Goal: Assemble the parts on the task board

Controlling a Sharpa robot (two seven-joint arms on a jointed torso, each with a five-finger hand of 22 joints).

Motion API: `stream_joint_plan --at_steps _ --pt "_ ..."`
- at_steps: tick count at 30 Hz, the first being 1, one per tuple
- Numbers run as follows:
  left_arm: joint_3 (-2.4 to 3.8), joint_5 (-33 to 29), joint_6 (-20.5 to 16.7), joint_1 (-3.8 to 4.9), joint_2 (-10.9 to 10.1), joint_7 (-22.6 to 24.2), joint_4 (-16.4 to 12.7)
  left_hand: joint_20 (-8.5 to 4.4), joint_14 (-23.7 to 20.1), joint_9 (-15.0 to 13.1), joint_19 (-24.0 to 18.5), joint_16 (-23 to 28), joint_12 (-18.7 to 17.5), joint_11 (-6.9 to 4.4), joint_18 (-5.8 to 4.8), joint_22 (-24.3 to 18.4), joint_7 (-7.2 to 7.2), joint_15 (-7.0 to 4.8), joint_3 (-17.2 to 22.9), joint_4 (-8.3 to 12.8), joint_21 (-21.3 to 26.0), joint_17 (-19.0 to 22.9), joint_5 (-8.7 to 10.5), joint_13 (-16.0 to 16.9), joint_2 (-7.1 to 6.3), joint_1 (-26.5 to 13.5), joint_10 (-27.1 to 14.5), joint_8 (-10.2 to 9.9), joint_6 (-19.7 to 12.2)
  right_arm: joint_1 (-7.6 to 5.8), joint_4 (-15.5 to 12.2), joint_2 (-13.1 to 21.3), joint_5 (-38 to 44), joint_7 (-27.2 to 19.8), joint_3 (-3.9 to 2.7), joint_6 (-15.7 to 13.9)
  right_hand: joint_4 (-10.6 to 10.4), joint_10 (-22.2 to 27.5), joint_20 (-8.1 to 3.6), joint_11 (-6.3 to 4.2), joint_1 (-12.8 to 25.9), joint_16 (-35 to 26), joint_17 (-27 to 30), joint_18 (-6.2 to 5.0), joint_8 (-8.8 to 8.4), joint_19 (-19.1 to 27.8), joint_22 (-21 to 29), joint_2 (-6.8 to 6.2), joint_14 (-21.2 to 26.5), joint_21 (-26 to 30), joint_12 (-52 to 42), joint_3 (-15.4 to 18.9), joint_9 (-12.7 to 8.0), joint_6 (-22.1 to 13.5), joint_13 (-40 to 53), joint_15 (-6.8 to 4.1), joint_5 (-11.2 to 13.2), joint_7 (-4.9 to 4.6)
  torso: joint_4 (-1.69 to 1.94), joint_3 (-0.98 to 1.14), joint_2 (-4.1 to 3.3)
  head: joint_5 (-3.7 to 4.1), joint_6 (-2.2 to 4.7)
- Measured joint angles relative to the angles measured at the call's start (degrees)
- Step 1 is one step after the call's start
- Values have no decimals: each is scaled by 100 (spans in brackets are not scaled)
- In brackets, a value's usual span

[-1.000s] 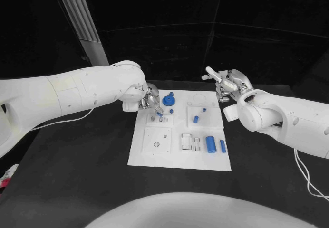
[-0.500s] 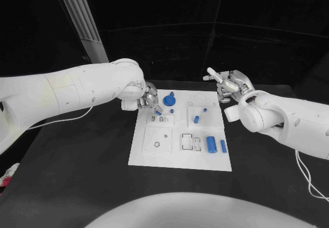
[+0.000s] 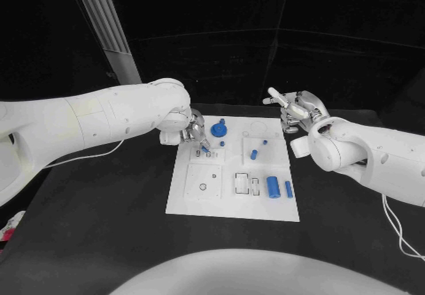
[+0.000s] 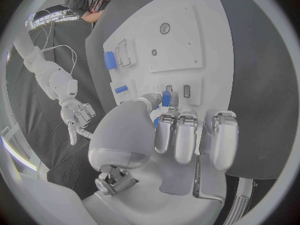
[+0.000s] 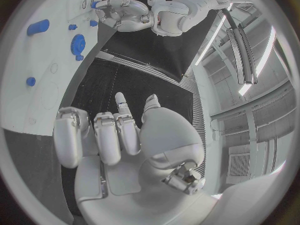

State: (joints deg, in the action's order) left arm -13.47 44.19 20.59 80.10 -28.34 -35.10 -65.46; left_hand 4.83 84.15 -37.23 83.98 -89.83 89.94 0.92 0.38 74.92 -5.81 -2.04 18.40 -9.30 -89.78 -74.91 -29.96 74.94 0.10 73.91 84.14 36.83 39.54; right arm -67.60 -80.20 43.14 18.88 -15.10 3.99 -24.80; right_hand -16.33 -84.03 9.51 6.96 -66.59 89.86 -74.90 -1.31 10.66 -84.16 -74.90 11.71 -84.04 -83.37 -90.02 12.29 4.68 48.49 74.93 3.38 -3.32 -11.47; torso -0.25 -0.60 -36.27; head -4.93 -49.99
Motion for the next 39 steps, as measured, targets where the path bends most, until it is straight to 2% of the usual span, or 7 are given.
stream_joint_plan --at_steps 11,18,21,39 --pt "-1 -9 1 -27 39 -84 43 0 0 -34 0 0 0 0 0 0 -2 0 29 63 0 0 29 0 18 18 0 -26 2 0 3 -4 0 -1 0 0 0 0 0 0 -22 0 0 0 0 0 0 22 0 0 0 0 -1 0 0 0 0 0 3 1 4 1 0" --pt "-1 -11 2 -54 98 -105 95 0 0 -34 0 0 0 0 0 0 -11 0 29 63 0 0 37 0 31 31 0 -48 10 0 4 -4 0 -1 0 0 0 0 0 0 -22 0 0 0 -1 0 0 22 0 0 0 0 -1 0 0 0 0 0 1 1 4 9 0" --pt "-1 -11 11 -60 131 -117 117 0 0 -44 0 0 0 0 0 0 -11 0 63 29 0 0 46 0 87 -25 0 -65 11 0 4 -4 0 -1 0 0 0 0 0 0 -22 0 0 0 -1 0 0 22 0 0 0 0 -1 0 0 0 0 0 1 1 4 12 0" --pt "0 -4 72 -81 228 -175 196 0 0 -67 0 0 0 0 0 0 -12 0 84 5 0 0 58 0 113 -52 0 -58 12 1 2 -12 0 -3 0 0 -15 0 0 0 -22 0 0 0 -1 0 0 22 0 0 0 15 3 0 0 0 0 0 2 1 4 -7 0"
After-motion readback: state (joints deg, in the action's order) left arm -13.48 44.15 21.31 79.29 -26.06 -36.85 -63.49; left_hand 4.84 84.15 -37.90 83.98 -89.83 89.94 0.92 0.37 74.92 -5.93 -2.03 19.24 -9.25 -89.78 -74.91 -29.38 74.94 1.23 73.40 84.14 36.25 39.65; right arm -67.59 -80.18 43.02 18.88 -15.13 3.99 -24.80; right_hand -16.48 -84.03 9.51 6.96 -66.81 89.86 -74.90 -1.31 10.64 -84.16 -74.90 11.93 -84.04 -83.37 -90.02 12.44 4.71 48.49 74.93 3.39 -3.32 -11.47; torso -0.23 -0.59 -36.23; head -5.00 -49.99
